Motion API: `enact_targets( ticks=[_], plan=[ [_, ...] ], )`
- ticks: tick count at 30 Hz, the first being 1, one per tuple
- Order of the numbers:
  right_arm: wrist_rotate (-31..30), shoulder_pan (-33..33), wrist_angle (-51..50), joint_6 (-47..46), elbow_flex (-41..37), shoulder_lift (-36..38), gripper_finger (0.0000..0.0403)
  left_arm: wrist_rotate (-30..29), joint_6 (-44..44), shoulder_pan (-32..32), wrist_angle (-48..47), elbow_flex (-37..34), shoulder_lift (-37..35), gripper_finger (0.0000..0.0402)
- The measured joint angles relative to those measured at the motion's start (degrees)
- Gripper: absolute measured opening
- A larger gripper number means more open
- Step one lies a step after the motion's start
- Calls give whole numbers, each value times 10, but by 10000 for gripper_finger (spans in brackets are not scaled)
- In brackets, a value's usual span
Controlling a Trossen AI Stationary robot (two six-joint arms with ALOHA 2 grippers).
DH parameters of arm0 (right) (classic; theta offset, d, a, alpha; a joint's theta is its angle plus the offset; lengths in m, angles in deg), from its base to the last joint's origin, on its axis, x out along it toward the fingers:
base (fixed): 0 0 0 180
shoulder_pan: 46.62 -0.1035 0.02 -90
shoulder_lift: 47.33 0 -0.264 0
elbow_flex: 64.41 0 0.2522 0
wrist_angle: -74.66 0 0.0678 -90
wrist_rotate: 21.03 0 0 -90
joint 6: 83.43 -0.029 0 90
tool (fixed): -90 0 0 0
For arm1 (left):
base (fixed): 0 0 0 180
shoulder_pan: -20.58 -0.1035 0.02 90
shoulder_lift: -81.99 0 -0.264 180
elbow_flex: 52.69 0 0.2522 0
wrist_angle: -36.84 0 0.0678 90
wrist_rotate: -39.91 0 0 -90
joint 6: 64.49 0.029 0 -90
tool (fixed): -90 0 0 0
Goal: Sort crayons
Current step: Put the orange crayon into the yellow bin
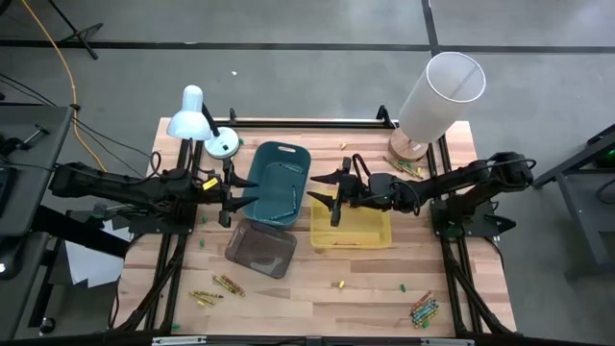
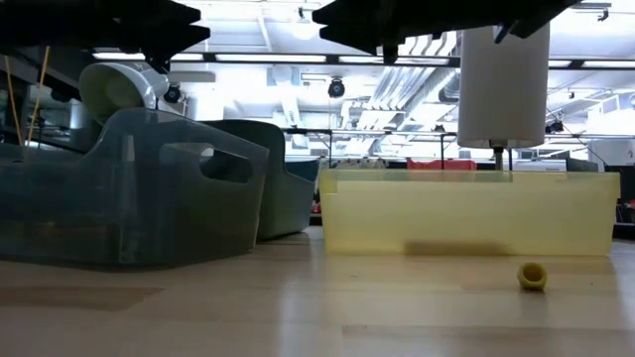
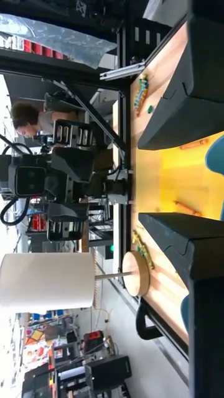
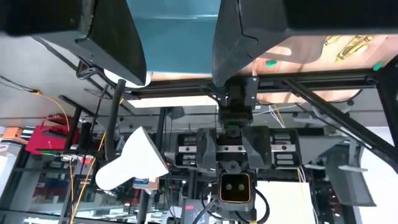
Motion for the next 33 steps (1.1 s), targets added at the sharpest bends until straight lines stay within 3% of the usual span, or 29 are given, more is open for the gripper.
enact_targets(
  ticks=[9,14,17,23,29,33],
  plan=[
    [0,0,-4,0,0,0,178,7,-17,0,0,0,0,161],
    [0,0,-4,0,0,0,178,122,-4,10,-6,11,3,154],
    [0,0,-6,0,0,0,178,142,44,51,-33,35,29,128],
    [-2,0,-12,5,0,0,178,72,189,180,-133,116,150,16],
    [-2,0,-16,4,0,0,178,60,225,275,-199,230,305,2],
    [-2,0,-18,4,0,0,178,60,191,304,-301,316,401,1]
  ],
)
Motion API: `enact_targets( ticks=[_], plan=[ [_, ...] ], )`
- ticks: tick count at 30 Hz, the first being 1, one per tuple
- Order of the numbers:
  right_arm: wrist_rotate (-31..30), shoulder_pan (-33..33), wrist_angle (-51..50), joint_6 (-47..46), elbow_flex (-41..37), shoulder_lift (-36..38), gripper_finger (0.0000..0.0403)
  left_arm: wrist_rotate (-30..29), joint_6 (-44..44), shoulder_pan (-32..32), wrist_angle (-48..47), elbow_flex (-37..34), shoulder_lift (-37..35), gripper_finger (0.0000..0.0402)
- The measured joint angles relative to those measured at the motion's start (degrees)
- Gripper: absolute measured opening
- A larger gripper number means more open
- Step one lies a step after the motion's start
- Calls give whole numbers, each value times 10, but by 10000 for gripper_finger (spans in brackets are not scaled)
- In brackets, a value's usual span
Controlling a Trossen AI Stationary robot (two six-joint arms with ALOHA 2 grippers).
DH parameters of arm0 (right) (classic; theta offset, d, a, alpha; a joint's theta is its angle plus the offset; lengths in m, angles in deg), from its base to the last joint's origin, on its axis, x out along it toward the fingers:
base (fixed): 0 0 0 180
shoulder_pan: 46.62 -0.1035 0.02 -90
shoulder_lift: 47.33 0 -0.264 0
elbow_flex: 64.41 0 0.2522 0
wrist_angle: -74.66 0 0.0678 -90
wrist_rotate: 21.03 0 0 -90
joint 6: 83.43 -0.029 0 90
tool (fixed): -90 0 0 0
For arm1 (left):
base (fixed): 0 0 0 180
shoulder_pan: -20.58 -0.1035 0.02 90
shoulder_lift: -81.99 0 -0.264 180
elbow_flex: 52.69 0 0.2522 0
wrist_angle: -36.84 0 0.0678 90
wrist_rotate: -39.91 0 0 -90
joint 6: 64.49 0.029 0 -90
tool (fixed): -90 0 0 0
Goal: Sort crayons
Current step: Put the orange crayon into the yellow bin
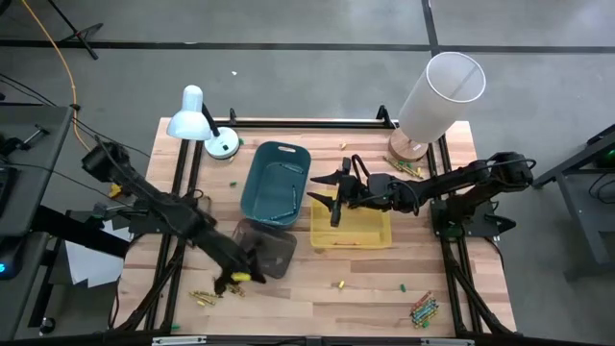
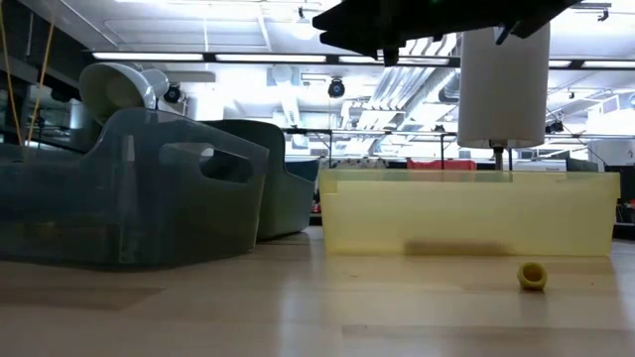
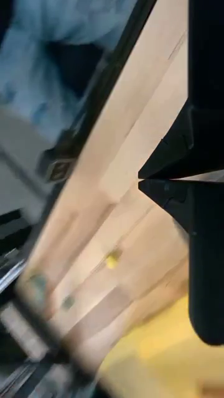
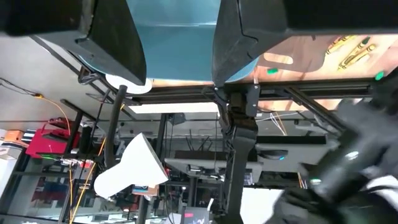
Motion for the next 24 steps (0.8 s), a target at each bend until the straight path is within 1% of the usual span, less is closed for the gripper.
enact_targets(
  ticks=[4,8,12,15,18,22,24],
  plan=[
    [0,0,-4,-6,0,0,178,-2,-38,9,-88,70,82,0],
    [1,0,-7,-6,0,0,178,-2,-46,8,-121,118,146,0],
    [1,0,-8,-5,0,0,178,-41,-75,1,-158,162,195,0],
    [1,0,-10,-5,0,0,178,-70,-101,-2,-212,195,223,0],
    [1,0,-12,-5,0,0,178,-78,-112,-1,-245,214,245,0],
    [1,0,-12,-5,0,0,178,-80,-117,-1,-256,226,258,0],
    [1,0,-12,-5,0,0,178,-96,-117,-1,-255,227,259,0]
  ],
)
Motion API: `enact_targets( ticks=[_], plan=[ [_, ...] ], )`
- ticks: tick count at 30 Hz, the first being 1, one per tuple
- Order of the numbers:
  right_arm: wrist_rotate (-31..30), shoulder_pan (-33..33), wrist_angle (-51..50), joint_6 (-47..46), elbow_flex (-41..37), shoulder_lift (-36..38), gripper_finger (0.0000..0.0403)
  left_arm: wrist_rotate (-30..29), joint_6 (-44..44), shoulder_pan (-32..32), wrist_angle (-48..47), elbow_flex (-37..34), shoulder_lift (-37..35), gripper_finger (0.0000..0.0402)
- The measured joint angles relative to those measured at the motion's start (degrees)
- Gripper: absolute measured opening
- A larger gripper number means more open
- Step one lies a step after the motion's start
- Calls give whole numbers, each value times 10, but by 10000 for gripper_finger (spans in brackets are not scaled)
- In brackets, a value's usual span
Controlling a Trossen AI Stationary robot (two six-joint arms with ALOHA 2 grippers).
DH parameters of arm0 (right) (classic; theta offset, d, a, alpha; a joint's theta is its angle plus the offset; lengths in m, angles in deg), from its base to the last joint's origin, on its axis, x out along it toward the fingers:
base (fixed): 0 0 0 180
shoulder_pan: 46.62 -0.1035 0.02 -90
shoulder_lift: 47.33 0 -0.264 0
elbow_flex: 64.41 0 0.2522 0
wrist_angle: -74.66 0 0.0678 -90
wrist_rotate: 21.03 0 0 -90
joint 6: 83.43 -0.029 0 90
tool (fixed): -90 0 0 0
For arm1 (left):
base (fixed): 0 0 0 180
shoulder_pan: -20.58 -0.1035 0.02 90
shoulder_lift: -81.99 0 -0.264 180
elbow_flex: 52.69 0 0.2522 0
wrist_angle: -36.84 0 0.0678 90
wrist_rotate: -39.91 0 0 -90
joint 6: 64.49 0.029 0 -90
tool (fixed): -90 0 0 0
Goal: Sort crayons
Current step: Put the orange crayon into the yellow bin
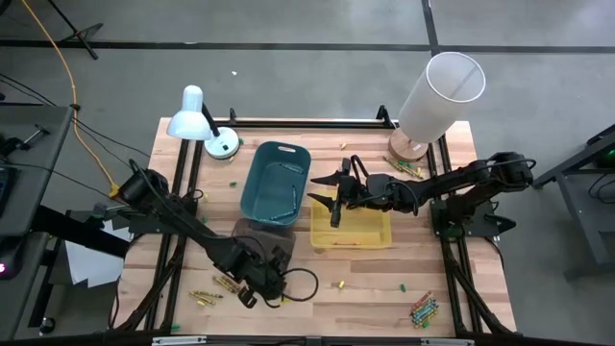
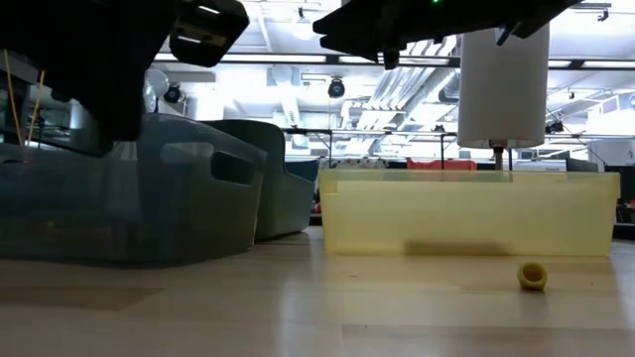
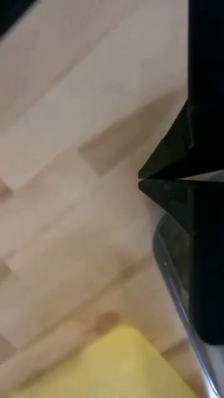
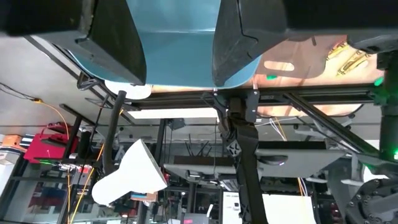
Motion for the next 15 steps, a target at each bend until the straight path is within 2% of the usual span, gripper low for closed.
enact_targets(
  ticks=[5,15],
  plan=[
    [0,0,0,0,0,0,178,-51,1,-9,-2,0,-1,0],
    [0,0,0,0,0,0,178,-89,12,-42,1,0,-1,0]
  ],
)
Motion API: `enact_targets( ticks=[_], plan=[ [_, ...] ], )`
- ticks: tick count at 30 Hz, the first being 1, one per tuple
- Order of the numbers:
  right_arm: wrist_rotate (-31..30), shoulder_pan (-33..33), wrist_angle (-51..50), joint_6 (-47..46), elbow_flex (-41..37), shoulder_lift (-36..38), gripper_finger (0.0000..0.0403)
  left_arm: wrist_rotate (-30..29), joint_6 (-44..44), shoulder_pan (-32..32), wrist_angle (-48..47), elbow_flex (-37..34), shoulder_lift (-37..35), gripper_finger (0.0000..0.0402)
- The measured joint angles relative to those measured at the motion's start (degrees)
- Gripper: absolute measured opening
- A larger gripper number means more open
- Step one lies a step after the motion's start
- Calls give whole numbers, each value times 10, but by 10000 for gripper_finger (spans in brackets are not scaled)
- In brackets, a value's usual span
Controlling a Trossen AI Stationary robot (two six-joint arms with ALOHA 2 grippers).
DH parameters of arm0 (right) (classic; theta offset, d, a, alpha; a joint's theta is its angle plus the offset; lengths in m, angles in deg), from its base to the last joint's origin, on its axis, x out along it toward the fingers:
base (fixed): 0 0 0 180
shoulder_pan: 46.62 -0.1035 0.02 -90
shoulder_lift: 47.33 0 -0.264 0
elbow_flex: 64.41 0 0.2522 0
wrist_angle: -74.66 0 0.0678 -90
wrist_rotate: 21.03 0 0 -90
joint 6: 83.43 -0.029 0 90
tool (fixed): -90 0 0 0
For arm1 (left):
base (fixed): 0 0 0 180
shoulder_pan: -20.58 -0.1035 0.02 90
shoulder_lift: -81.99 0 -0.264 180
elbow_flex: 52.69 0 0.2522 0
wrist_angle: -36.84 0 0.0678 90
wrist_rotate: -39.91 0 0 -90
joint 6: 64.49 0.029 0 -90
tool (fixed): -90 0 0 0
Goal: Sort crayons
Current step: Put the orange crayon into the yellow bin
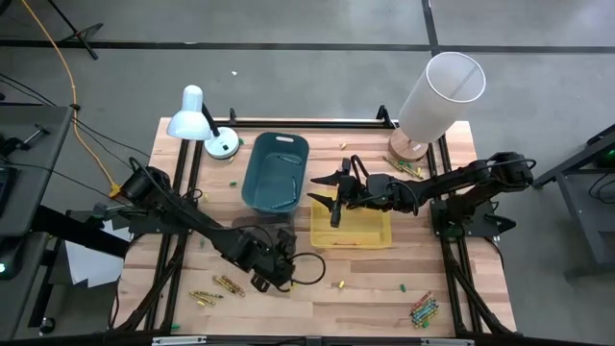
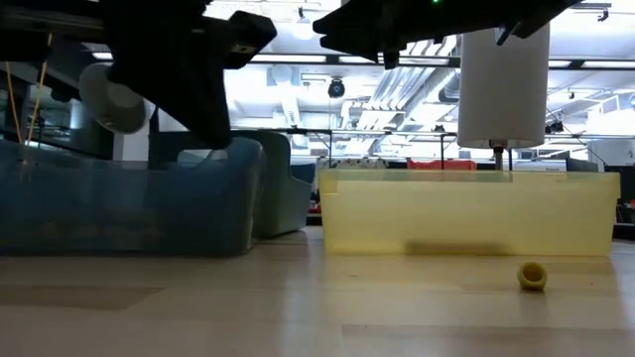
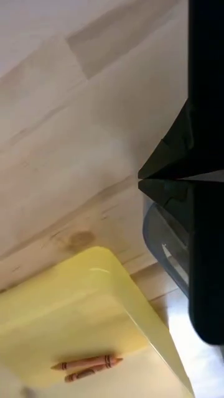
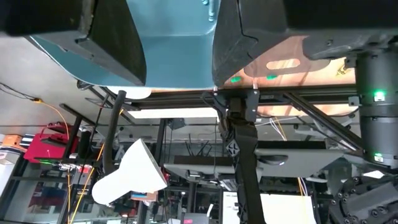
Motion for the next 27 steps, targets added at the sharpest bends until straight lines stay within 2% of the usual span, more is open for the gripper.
enact_targets(
  ticks=[6,10,14,17,19,22,27],
  plan=[
    [0,0,-1,0,0,0,178,2,18,29,-20,0,-30,0],
    [0,0,-4,0,0,0,178,-30,-30,63,-62,-1,-79,0],
    [0,0,-4,0,0,0,178,-119,-149,98,-122,-28,-137,0],
    [0,0,1,0,0,0,178,-122,-305,117,-193,-59,-179,0],
    [0,0,4,0,0,0,178,-92,-426,130,-234,-83,-201,0],
    [0,0,5,0,0,0,178,-8,-575,154,-266,-118,-218,0],
    [0,0,9,1,0,0,178,131,-730,193,-260,-181,-222,0]
  ],
)
